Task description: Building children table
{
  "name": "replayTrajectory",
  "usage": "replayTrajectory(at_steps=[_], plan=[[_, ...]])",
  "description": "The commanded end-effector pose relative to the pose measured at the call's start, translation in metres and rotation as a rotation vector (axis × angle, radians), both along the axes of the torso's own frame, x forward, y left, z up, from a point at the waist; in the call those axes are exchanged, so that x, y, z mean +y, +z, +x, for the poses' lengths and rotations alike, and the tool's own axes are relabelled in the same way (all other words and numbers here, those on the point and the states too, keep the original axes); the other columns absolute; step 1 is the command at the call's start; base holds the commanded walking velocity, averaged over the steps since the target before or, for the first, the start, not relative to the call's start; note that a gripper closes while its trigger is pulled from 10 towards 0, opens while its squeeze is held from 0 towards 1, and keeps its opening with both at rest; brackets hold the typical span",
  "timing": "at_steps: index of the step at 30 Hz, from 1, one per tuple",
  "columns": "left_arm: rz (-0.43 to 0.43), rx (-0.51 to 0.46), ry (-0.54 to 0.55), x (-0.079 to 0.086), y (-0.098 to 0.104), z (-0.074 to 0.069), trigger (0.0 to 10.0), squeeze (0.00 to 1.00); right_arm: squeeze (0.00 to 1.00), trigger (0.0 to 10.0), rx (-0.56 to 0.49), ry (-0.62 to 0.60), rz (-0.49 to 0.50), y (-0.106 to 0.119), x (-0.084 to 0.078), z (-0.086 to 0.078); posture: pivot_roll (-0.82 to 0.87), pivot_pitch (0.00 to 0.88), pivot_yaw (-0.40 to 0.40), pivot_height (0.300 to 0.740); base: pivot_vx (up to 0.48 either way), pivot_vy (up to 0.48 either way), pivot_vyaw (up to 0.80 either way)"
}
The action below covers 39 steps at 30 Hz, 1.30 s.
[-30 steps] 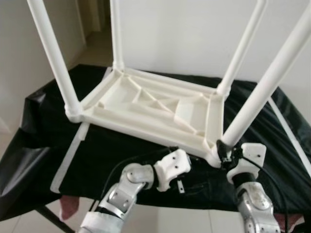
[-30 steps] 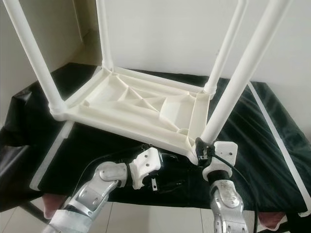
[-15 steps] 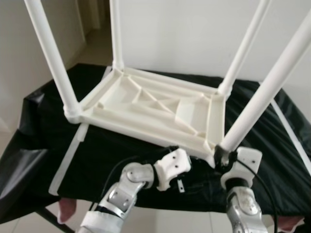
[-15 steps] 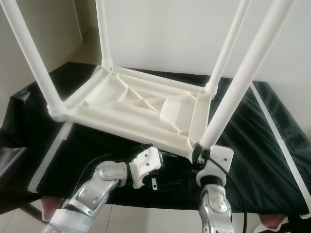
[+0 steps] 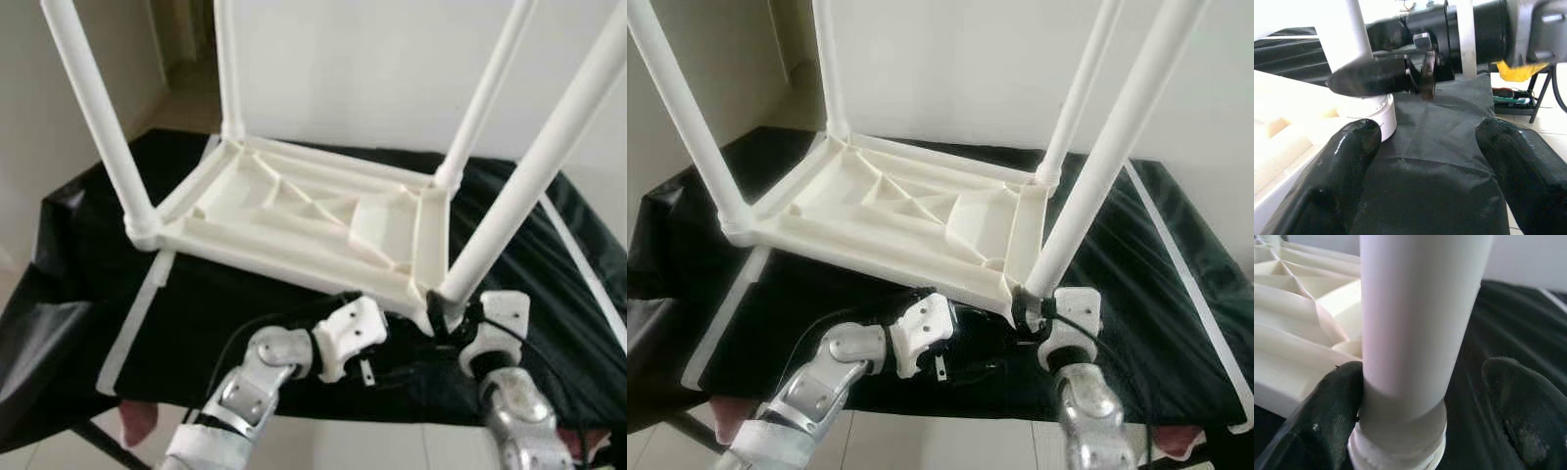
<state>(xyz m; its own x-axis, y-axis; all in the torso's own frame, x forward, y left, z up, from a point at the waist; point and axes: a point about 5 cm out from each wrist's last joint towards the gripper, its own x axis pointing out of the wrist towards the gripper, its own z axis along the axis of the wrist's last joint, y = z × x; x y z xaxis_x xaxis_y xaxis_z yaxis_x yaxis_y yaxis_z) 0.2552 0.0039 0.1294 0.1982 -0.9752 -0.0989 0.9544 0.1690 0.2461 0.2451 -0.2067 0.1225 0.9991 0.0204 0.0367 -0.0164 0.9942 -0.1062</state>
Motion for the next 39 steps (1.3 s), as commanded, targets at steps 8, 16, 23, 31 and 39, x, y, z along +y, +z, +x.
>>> replayTrajectory(at_steps=[8,16,23,31,39], plan=[[0.000,-0.007,0.041,-0.001,0.000,0.001,10.0,0.00,0.00,10.0,0.028,0.091,-0.020,-0.005,-0.013,0.005,-0.05,0.000,-0.043,0.740,0.000,0.000,0.00],[0.025,-0.019,0.041,-0.003,-0.003,0.002,10.0,0.00,0.00,10.0,0.040,0.209,-0.027,-0.006,-0.018,0.014,-0.04,0.000,-0.043,0.740,0.000,0.000,0.00],[0.028,-0.024,0.030,-0.002,-0.003,0.002,10.0,0.00,0.00,10.0,0.060,0.363,-0.017,-0.005,-0.011,0.025,-0.04,0.000,-0.037,0.740,0.000,0.000,0.00],[0.034,-0.036,0.026,-0.002,-0.001,0.004,10.0,0.00,0.00,10.0,0.071,0.444,-0.074,-0.006,-0.012,0.041,-0.04,0.000,-0.031,0.740,0.000,0.000,0.00],[0.028,-0.037,0.032,-0.001,0.001,0.005,10.0,0.00,0.00,0.0,0.090,0.486,-0.056,-0.009,-0.013,0.039,-0.03,0.000,-0.038,0.740,0.000,0.000,0.00]])
